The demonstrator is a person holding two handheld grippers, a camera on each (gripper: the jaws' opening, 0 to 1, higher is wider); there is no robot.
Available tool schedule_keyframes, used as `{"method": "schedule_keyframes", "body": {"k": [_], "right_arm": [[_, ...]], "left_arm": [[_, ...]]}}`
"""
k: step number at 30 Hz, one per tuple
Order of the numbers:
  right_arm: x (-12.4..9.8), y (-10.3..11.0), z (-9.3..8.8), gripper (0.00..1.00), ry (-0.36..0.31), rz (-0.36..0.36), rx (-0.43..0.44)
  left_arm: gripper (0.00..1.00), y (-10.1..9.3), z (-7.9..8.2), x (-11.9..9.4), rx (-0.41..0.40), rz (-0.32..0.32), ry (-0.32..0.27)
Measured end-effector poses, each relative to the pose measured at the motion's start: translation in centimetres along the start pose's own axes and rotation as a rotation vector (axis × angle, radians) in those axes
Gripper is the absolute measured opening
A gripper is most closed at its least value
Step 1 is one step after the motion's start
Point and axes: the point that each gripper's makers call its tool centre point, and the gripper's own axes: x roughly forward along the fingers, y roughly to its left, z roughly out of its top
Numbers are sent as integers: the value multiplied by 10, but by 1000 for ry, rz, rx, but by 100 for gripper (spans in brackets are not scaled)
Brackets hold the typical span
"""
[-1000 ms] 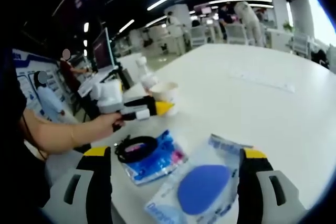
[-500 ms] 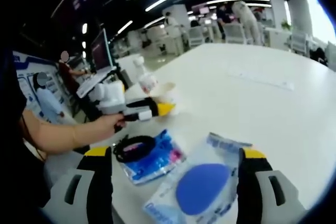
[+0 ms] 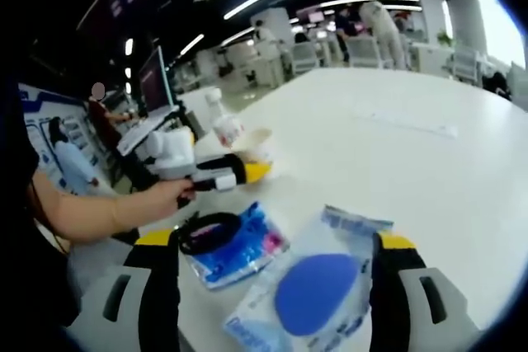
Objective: Arrange the tabletop items into an orderly group along one side of the table until the central work area is clear of visible clutter.
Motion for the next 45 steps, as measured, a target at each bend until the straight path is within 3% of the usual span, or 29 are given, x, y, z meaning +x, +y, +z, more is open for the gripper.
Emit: {"method": "schedule_keyframes", "body": {"k": [17,21,28,32,38,45], "right_arm": [[0,-3,-10,91,10,-16,17],[0,-3,-11,91,11,-16,21],[0,0,-7,93,-6,-14,21],[-1,3,-5,94,-19,-10,26],[-5,9,-2,95,-37,-6,29],[-15,14,-1,98,-55,-10,33]], "left_arm": [[35,0,-10,3,-11,2,41],[45,-2,-13,3,-4,-8,54],[54,-11,-6,-4,2,-50,40],[61,-15,-7,-12,14,-68,63],[66,-23,-2,-27,8,-103,63],[70,-35,9,-46,23,-144,25]]}}
